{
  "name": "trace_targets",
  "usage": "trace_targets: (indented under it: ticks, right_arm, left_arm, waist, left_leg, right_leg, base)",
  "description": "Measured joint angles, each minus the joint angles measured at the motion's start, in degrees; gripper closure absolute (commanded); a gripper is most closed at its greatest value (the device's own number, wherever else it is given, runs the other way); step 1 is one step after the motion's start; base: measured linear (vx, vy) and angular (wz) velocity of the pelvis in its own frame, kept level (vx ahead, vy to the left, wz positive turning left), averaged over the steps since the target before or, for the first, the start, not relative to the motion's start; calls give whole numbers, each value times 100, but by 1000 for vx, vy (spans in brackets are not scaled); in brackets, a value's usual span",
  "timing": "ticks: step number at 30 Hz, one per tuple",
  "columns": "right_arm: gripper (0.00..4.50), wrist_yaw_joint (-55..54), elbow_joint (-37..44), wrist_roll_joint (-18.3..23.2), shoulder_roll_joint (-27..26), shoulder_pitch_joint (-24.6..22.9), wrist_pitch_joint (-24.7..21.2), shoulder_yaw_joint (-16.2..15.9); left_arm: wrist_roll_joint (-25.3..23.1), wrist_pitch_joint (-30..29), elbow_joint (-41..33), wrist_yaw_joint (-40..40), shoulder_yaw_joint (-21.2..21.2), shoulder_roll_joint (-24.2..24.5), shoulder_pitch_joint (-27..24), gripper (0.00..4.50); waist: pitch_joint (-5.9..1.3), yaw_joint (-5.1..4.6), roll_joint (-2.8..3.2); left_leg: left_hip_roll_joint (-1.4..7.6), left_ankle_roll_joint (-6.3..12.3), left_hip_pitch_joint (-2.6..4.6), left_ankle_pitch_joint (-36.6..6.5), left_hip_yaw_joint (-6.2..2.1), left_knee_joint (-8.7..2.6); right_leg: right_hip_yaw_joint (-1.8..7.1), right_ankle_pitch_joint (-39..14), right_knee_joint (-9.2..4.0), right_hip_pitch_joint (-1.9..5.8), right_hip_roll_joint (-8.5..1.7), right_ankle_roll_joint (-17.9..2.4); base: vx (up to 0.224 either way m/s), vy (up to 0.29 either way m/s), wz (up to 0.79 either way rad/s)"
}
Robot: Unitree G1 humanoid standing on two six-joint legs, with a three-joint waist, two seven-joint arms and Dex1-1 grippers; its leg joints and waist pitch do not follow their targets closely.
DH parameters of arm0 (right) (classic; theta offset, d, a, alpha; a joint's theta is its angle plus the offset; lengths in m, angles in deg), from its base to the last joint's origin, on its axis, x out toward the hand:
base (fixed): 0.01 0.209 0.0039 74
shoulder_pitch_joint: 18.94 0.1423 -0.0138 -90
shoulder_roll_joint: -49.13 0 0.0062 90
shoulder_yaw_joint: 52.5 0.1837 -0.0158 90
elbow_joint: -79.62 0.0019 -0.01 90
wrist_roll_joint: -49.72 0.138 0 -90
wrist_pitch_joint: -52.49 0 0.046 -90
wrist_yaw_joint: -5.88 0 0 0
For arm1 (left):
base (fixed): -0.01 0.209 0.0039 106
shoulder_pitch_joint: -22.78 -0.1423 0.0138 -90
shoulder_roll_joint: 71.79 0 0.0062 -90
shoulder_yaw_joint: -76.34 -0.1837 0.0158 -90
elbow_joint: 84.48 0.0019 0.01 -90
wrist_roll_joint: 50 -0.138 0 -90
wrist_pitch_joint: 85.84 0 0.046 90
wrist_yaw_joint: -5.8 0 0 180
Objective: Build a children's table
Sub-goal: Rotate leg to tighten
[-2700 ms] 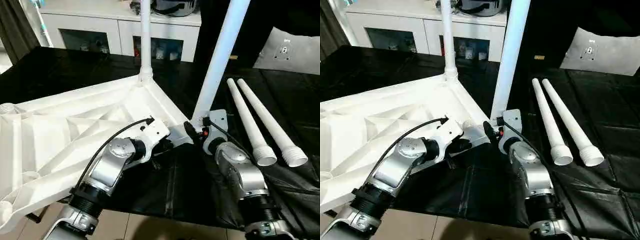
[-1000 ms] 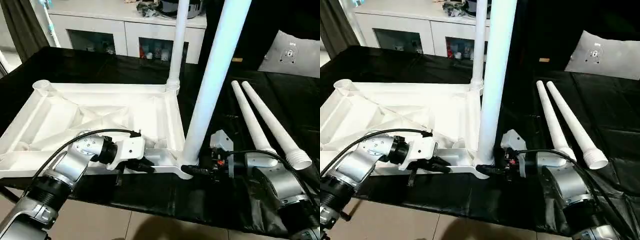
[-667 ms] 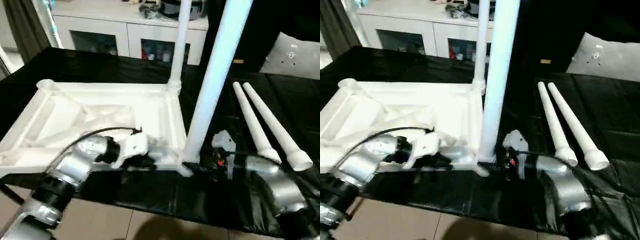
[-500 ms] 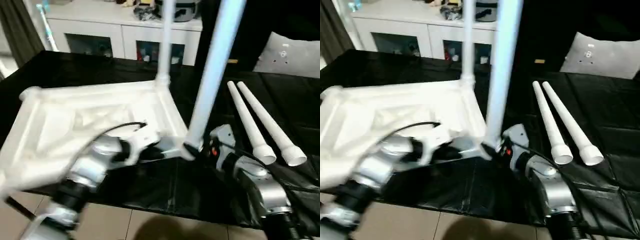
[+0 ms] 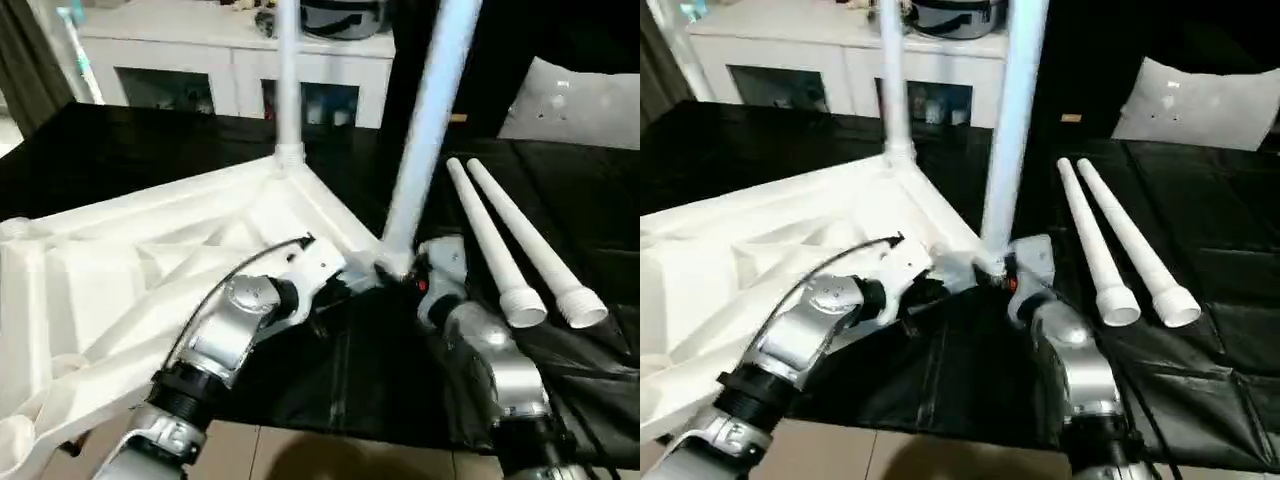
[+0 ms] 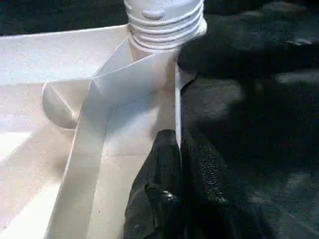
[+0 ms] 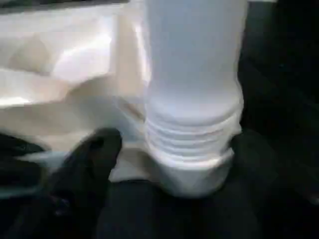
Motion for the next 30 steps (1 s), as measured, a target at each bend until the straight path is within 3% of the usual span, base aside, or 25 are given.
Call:
trace_targets:
  ticks: [1, 5, 14, 18, 25, 29, 30]
  right_arm:
    - [25, 143, 43, 70, 35, -49, 11, -9]
    - [7, 754, 282, 300, 393, -297, 115, -32]
    - [7, 2113, 396, 355, 1480, -299, 588, -172]
    - [7, 2937, 395, 399, 1838, -164, 636, -405]
    - [78, 3882, 224, 515, 2037, 41, 662, -741]
    - [89, 4163, 167, 532, 2083, 120, 651, -841]
    - [118, 4218, 146, 534, 2082, 133, 629, -858]
  left_arm:
    - [-5, 109, 0, 48, -51, 95, 0, 450]
    - [6, 372, -62, 437, -120, 396, -29, 450]
    - [276, 1039, -228, 1681, -268, 1173, -184, 450]
    - [382, 1552, -228, 2411, -450, 1613, -179, 450]
    - [438, 2059, -48, 2996, -533, 1816, -96, 450]
    - [456, 2215, 7, 3127, -591, 1870, -51, 450]
    - [456, 2243, 22, 3158, -608, 1875, -33, 450]
  waist:
    - [0, -2, -1]
    - [1, 35, 1]
    - [1, 102, -2]
    - [-1, 113, -14]
    - [-4, 143, -17]
    - [-4, 193, -19]
    - [-4, 203, -19]
  left_leg:
    - [2, 0, -3, 0, 0, -4]
    - [3, 0, -3, 0, 0, -9]
    - [-8, 2, 7, 0, 1, -7]
    - [-10, 2, 8, 0, 2, -6]
    - [-13, 2, 8, 1, 4, -3]
    - [-12, 2, 8, 1, 4, -3]
    - [-12, 2, 8, 1, 4, -3]
  right_leg:
    - [-1, 0, 0, -4, 2, 0]
    - [-1, -1, -1, -16, 2, 1]
    - [0, -3, 2, -11, -13, 4]
    - [0, -4, 5, -5, -17, 6]
    - [1, -4, 7, -4, -22, 6]
    - [1, -4, 10, -3, -22, 6]
    - [1, -4, 10, -3, -22, 5]
  base:
    - [0, 0, 0]
    - [0, 0, 0]
    - [0, 0, 0]
    - [0, 0, 0]
    - [0, 0, 0]
    - [0, 0, 0]
    - [0, 0, 0]
